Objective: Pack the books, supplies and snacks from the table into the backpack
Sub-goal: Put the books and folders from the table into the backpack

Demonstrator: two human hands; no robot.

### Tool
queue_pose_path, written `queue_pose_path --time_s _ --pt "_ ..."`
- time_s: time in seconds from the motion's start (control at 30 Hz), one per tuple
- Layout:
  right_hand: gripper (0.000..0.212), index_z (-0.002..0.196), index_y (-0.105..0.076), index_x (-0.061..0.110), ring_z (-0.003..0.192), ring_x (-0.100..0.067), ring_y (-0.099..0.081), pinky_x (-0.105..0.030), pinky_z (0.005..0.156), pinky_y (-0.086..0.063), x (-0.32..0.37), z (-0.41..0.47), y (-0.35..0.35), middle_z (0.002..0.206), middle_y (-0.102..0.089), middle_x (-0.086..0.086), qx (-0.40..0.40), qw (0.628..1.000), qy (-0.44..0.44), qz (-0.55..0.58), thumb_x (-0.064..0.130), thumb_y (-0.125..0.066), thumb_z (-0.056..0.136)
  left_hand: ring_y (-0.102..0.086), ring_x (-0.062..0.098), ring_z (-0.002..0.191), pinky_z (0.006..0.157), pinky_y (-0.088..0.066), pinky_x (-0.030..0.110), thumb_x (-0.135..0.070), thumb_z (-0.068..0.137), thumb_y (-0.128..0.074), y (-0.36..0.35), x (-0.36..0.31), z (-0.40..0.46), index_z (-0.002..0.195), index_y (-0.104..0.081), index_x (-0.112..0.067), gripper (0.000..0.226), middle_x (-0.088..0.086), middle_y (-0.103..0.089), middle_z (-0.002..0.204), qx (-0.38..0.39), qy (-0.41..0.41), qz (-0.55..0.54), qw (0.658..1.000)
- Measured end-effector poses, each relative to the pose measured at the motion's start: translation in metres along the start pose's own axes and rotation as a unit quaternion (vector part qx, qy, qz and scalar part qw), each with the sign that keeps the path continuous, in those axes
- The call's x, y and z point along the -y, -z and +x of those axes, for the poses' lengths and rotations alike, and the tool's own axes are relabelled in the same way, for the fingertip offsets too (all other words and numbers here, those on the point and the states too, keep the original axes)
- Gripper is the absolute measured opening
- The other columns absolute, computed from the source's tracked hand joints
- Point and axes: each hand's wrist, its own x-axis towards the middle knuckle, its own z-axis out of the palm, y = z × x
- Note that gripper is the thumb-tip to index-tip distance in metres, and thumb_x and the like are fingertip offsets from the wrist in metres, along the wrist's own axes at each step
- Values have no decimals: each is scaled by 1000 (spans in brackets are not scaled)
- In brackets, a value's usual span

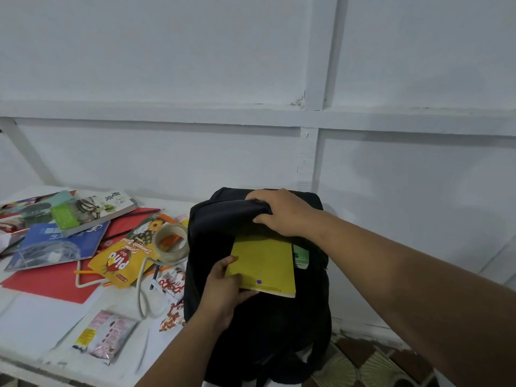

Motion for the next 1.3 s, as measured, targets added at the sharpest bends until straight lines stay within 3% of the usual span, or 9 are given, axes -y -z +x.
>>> queue_pose_path --time_s 0.13,0.23,0.27,0.37,0.5,0.63,0.77,1.07,1.3 --pt "41 129 -53 35 105 -19 -59 -43 94 -50 0 -2 1 120 -65 4 1 1000 -1 -4 31 -69 91 -63 30 97 71 -60 39 5 95 -45 -12 -1 20 132 -47 -24 47 9 -49 132 12 -62 224 973" --pt "43 129 -52 37 107 -19 -59 -44 95 -50 -1 -4 4 122 -64 5 1 1000 -9 -5 33 -69 90 -57 35 119 97 -44 33 -9 93 -58 -22 -6 32 139 -48 -12 48 15 -57 135 4 -180 477 860" --pt "44 130 -52 36 107 -19 -58 -44 95 -50 -2 -4 5 122 -64 5 -1 1000 -11 -3 32 -69 90 -53 35 124 100 -41 31 -11 90 -63 -25 -8 35 137 -51 -8 48 17 -58 134 -1 -210 511 834" --pt "43 129 -53 36 107 -18 -59 -43 95 -50 -4 -7 9 122 -65 5 -10 1000 -14 6 31 -70 90 -55 36 116 97 -43 34 -13 79 -79 -30 -9 42 124 -62 -3 49 18 -63 122 -34 -272 508 817" --pt "42 129 -55 33 106 -16 -58 -42 96 -49 -6 -10 13 120 -65 6 -12 1000 -21 17 28 -69 90 -65 39 99 84 -51 34 -2 67 -80 -28 -2 53 106 -71 0 39 21 -68 107 22 -328 566 756" --pt "41 129 -56 32 107 -18 -58 -42 97 -49 0 -10 13 121 -65 4 -12 1000 -22 19 27 -70 91 -66 39 99 83 -56 37 -4 75 -70 -24 -4 62 110 -70 -5 35 20 -68 108 11 -336 583 740" --pt "44 131 -55 33 108 -19 -58 -41 98 -49 5 -10 12 124 -64 3 -11 999 -30 16 28 -71 90 -66 33 103 85 -52 35 -19 88 -64 -24 -6 67 118 -65 -10 31 15 -69 112 -23 -266 617 741" --pt "44 128 -57 37 109 -17 -58 -41 98 -49 10 -19 6 124 -63 6 -9 998 -43 39 28 -73 88 -67 29 98 76 -53 33 -52 89 -63 -20 -2 78 120 -65 -26 41 6 -70 105 -65 -225 626 744" --pt "44 127 -59 35 112 -14 -57 -36 99 -48 22 -20 1 125 -63 6 2 997 -51 57 27 -75 87 -64 25 108 81 -51 29 -52 89 -63 -5 7 60 127 -64 -29 44 3 -65 123 -42 -254 615 745"
